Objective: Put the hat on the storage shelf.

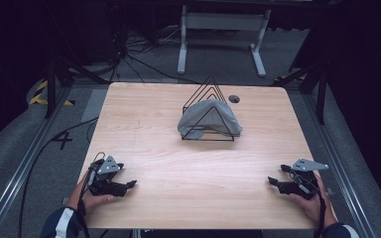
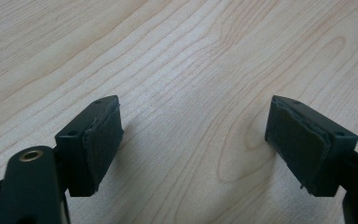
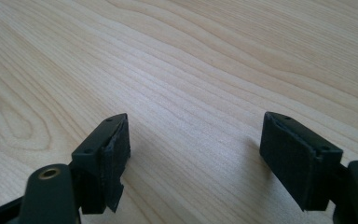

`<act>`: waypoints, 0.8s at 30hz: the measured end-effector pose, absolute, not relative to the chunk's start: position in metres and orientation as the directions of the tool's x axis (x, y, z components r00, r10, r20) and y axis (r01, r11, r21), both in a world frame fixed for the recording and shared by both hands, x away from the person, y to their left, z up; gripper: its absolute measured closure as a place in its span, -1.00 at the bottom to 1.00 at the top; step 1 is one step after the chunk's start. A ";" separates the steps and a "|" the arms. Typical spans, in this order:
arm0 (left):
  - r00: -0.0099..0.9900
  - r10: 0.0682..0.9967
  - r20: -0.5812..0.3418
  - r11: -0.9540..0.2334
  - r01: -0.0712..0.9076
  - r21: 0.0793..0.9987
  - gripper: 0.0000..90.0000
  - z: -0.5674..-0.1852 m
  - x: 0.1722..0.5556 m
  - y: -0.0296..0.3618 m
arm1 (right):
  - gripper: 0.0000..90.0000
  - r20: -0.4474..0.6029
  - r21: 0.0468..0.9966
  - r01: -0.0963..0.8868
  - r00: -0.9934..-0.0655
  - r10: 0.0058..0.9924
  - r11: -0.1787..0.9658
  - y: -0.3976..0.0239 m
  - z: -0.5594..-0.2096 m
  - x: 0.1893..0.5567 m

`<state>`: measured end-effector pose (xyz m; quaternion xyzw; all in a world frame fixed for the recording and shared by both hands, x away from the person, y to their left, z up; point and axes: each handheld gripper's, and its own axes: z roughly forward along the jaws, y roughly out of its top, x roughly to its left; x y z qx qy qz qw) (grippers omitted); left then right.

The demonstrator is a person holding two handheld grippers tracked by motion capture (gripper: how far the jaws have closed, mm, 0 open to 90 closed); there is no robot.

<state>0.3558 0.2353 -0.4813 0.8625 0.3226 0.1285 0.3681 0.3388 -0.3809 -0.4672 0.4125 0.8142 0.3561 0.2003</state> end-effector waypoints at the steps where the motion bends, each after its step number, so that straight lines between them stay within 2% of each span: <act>1: 0.758 0.652 -0.017 -0.520 0.463 0.718 -0.57 -0.481 0.356 0.235 | -0.45 -0.033 0.745 0.529 -0.578 0.815 0.405 -0.381 -0.467 0.339; 24: 0.754 0.657 -0.009 -0.520 0.461 0.719 -0.62 -0.482 0.357 0.235 | -0.45 -0.032 0.746 0.532 -0.572 0.820 0.401 -0.381 -0.467 0.339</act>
